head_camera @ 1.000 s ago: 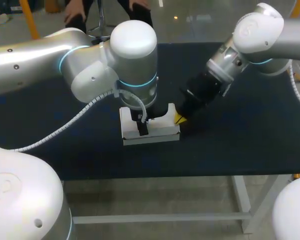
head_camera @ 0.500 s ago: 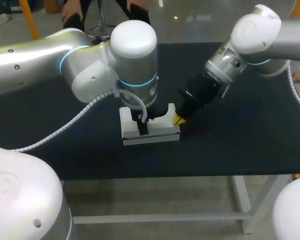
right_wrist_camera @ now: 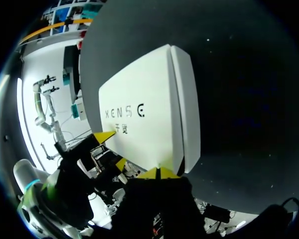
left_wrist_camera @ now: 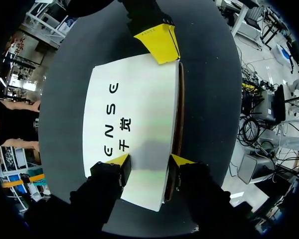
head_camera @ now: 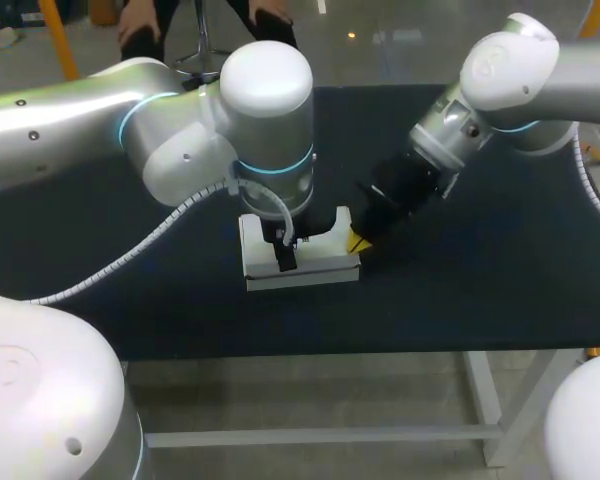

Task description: Assemble the packaging by folding the flat box into shape, placing the metal phone stand inside, and closing the box properly

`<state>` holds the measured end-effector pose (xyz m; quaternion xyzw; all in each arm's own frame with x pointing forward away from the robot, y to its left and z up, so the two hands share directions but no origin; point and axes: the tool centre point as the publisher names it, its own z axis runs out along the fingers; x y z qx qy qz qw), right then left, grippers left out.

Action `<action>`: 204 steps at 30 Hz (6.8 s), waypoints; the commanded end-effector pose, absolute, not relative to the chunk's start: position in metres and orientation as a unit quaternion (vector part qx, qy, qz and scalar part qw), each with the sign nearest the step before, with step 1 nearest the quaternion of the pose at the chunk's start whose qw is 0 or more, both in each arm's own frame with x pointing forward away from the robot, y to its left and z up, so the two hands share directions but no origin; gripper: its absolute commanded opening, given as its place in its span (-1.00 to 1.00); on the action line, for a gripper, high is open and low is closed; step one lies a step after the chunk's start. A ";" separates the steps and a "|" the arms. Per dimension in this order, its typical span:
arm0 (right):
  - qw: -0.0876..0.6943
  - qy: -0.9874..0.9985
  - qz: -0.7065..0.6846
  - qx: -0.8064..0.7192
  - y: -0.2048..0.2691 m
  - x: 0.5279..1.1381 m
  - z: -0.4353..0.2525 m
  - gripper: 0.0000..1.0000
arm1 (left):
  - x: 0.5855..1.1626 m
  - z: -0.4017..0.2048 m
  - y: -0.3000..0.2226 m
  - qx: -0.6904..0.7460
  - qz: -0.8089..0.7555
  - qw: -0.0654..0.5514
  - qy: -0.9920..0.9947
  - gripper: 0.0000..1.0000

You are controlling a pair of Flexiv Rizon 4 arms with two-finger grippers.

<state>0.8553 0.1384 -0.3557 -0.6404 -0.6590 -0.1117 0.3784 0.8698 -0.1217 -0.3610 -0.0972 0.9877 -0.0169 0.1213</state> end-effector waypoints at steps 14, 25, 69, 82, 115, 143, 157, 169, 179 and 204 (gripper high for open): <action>0.388 -0.655 -0.106 -0.640 0.137 0.860 -0.363 -1.00 | 0.861 -0.357 -0.117 -0.097 -0.024 0.130 0.987 0.07; 0.390 -0.656 -0.106 -0.638 0.138 0.861 -0.364 -1.00 | 0.855 -0.344 -0.106 -0.095 -0.048 0.142 0.984 0.06; 0.387 -0.656 -0.095 -0.641 0.141 0.860 -0.368 -1.00 | 0.854 -0.361 -0.079 -0.119 -0.109 0.102 0.982 -1.00; 0.394 -0.651 -0.087 -0.643 0.143 0.861 -0.379 -1.00 | 0.857 -0.378 -0.081 -0.122 -0.112 0.085 0.983 -1.00; 0.397 -0.646 -0.093 -0.646 0.140 0.863 -0.384 -1.00 | 0.859 -0.373 -0.089 -0.105 -0.117 0.090 0.983 -1.00; 0.259 -0.698 -0.317 -0.588 0.081 0.872 -0.276 0.80 | 0.825 -0.282 -0.118 -0.223 -0.068 0.043 0.972 1.00; 0.107 -0.675 -0.432 -0.588 0.039 0.892 -0.257 1.00 | 0.796 -0.269 -0.130 -0.360 -0.017 0.004 0.933 1.00; 0.062 -0.678 -0.456 -0.573 0.028 0.888 -0.257 1.00 | 0.795 -0.271 -0.139 -0.408 -0.029 -0.020 0.912 1.00; -0.081 -0.703 -0.551 -0.443 -0.019 0.894 -0.234 1.00 | 0.771 -0.296 -0.161 -0.588 -0.051 -0.055 0.806 1.00; -0.209 -0.744 -0.561 -0.297 -0.068 0.933 -0.250 1.00 | 0.745 -0.355 -0.190 -0.695 -0.091 -0.004 0.713 1.00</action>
